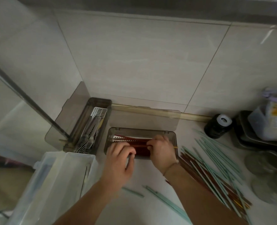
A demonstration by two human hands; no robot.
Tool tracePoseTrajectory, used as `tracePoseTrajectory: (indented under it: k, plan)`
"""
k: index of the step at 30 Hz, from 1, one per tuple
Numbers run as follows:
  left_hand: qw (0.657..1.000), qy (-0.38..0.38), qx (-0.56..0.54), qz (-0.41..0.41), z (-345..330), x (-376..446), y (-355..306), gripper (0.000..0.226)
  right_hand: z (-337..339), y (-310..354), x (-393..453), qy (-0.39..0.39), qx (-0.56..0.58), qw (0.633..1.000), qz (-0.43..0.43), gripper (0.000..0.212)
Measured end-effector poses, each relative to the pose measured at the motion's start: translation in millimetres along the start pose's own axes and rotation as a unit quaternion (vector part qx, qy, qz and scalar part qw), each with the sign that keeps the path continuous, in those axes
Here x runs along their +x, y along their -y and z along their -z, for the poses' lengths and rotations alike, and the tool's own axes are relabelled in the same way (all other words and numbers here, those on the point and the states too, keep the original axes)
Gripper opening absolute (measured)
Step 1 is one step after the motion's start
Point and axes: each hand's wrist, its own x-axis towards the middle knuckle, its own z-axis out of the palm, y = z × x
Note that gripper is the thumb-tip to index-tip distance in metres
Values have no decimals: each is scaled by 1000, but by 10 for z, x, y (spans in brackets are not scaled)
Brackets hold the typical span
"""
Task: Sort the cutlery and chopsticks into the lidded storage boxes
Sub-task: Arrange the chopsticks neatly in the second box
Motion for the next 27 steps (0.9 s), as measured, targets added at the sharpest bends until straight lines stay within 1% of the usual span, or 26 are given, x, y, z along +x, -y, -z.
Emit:
tracePoseTrajectory:
  k: [2, 4, 7, 8, 9, 10, 13, 15, 17, 19, 21, 23, 25, 27]
  plan:
    - [995, 59, -36, -79, -83, -118, -32, 6, -84, 25, 88, 39, 32, 999, -15, 27]
    - [977, 139, -70, -147, -204, -253, -65, 9, -135, 11, 157, 66, 71, 995, -36, 27]
    - [950, 230, -83, -195, -414, -388, -128, 13, -129, -33, 207, 115, 92, 989, -13, 30]
    - [943, 252, -74, -202, -486, -403, -156, 14, -90, -48, 191, 111, 104, 988, 4, 30]
    - [938, 270, -62, -208, -561, -404, -193, 15, -38, -70, 154, 90, 119, 989, 21, 29]
    - [934, 284, -49, -211, -634, -387, -237, 17, 22, -114, 95, 47, 139, 989, 35, 26]
    - [930, 295, -38, -215, -844, -311, -368, 19, 208, -410, -223, -128, 203, 970, 26, 18]
    - [926, 299, -30, -229, -944, -286, -413, 17, 293, -711, -539, -190, 201, 961, -8, 16]
    - [920, 310, 5, -239, -994, -279, -421, 16, 339, -1019, -885, -224, 195, 952, -69, 16]
    - [916, 317, 35, -244, -1007, -286, -420, 15, 340, -1263, -1219, -231, 191, 946, -121, 19]
    - [912, 316, 47, -257, -1007, -298, -435, 12, 294, -1373, -1498, -214, 148, 959, -116, 19]
    - [915, 307, 46, -258, -983, -302, -471, 14, 234, -1349, -1707, -185, 100, 976, -57, 10]
    - [929, 281, 35, -237, -914, -295, -505, 17, 180, -1263, -1840, -163, 60, 985, 7, 24]
    - [948, 236, 15, -212, -786, -265, -501, 13, 125, -1161, -1897, -162, 8, 986, 42, 38]
